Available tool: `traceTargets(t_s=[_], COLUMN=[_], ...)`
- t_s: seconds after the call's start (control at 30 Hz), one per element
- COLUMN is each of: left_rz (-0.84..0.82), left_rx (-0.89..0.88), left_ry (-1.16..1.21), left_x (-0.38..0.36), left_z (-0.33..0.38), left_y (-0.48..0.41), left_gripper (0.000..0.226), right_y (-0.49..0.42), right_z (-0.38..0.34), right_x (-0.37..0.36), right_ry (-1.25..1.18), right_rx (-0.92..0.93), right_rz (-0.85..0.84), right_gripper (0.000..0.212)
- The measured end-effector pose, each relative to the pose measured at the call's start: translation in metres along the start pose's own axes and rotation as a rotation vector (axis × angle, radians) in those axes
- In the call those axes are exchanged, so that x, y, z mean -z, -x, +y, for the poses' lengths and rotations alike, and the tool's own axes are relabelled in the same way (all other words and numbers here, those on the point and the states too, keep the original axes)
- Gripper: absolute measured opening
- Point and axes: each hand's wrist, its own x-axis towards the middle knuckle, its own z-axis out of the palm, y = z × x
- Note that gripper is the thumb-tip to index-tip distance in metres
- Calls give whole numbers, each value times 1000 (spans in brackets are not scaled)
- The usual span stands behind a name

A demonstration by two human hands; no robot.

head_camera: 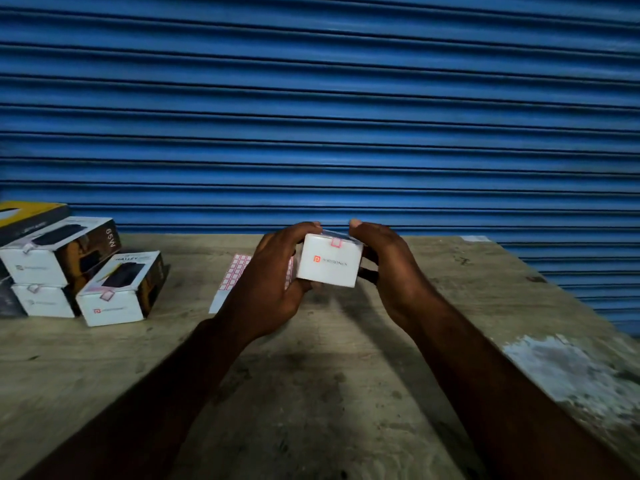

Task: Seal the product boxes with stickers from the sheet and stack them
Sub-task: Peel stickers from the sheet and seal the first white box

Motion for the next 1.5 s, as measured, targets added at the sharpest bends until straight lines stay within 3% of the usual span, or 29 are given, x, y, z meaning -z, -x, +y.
traceTargets(t_s=[0.13,0.2,0.3,0.43,0.6,0.83,1.03,1.23,1.4,1.5], left_rz=[-7,-28,-33,-22,-73,98,213,161,282,330], left_rx=[48,68,88,72,130,394,412,404,425,491], left_ry=[-5,-7,2,-13,82,423,448,555,630,681], left_x=[0,0,2,5,2,-22,-22,-16,-18,-19], left_z=[-4,-6,-7,-3,1,18,10,21,30,31], left_y=[2,2,3,0,-1,0,-1,0,-5,-9], left_gripper=[69,68,69,69,70,76,61,68,63,62], right_y=[0,-1,-1,4,-1,6,10,12,14,16], right_z=[6,12,23,22,26,32,24,29,23,23], right_x=[-6,-8,-8,-8,-8,-16,-18,-21,-26,-25], right_ry=[9,30,308,430,295,355,281,198,-17,30], right_rx=[9,67,301,423,262,354,428,447,424,450], right_rz=[-3,68,121,92,105,52,-49,22,49,35], right_gripper=[31,25,7,10,14,21,37,7,25,32])
